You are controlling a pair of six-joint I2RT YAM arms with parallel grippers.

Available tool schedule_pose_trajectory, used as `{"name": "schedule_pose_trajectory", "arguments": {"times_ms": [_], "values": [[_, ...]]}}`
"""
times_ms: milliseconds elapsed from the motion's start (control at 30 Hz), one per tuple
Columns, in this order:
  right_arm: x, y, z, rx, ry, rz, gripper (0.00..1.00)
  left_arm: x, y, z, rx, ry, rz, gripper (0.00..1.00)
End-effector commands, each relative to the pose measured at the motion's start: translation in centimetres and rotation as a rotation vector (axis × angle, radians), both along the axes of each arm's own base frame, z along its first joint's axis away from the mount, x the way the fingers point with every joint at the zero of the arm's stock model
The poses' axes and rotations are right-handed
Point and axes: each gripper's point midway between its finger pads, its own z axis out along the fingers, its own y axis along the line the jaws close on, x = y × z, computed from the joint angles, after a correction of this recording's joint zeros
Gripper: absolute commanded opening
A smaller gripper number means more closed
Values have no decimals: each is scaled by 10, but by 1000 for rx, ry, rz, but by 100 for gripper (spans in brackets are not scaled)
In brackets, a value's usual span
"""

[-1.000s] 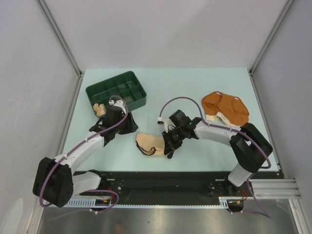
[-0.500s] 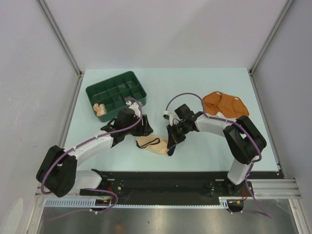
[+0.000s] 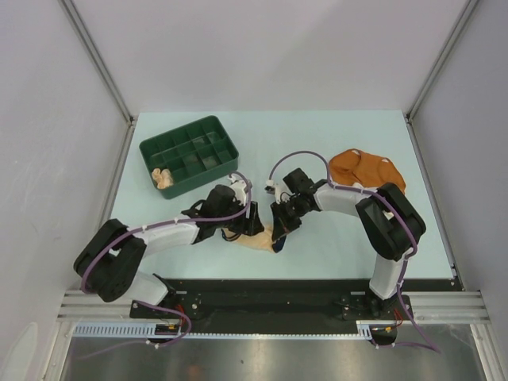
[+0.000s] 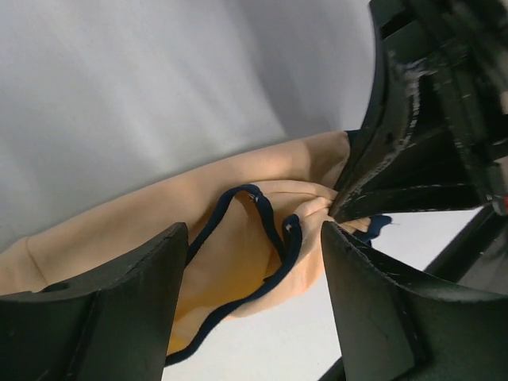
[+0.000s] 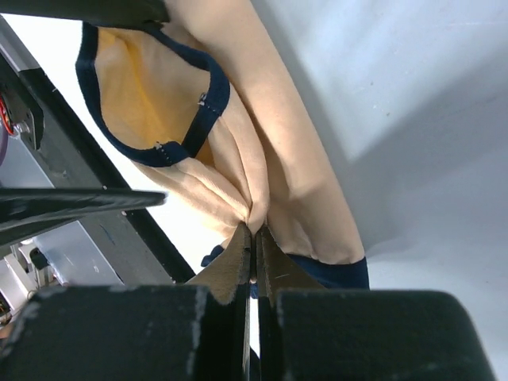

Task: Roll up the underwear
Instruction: Fold the underwear at the center of the board.

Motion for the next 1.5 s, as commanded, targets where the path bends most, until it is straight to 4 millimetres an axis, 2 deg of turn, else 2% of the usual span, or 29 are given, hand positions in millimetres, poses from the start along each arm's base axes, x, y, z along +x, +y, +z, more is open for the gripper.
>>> {"name": "schedule_pose_trajectory", "arguments": {"times_ms": [0,100,233,400,500,567,600,633,667,700,767,800,867,933,1033,1167,1467], "values": [[10,7,13,35,-30,14,0,5,0,-6,52,-54,-7,73],[11,8,15,39,-37,14,0,1,-4,-8,42,-49,-19,72],[14,8,15,35,-41,9,0,-3,-11,-3,-17,-47,-34,65],[19,6,12,26,-46,0,0,-17,-16,-4,-76,-18,-73,61],[23,5,10,21,-47,-13,0,-22,-18,-7,-99,-4,-89,52],[26,6,13,28,-57,-20,3,-25,-18,-10,-106,5,-92,30],[26,5,14,29,-52,-25,11,-24,-17,-12,-103,11,-83,21],[29,5,16,34,-59,-34,19,-23,-16,-14,-95,14,-71,7],[30,6,18,39,-57,-43,29,-22,-15,-15,-89,16,-61,3],[31,6,23,45,-66,-48,47,-21,-15,-15,-90,18,-48,0],[36,5,28,48,-79,-71,60,-17,-12,-16,-80,13,-13,0],[37,4,35,57,-91,-76,70,-16,-10,-15,-81,15,4,0],[42,1,41,54,-112,-98,75,-10,-9,-14,-77,8,33,0],[44,-2,49,59,-130,-108,77,-7,-9,-12,-87,11,51,0],[41,-6,50,49,-130,-111,77,-6,-9,-13,-98,31,68,0],[37,-10,45,33,-110,-120,76,-6,-11,-16,-112,53,73,0],[37,-17,25,-30,-96,-162,69,-6,-14,-19,-132,76,78,0]]}}
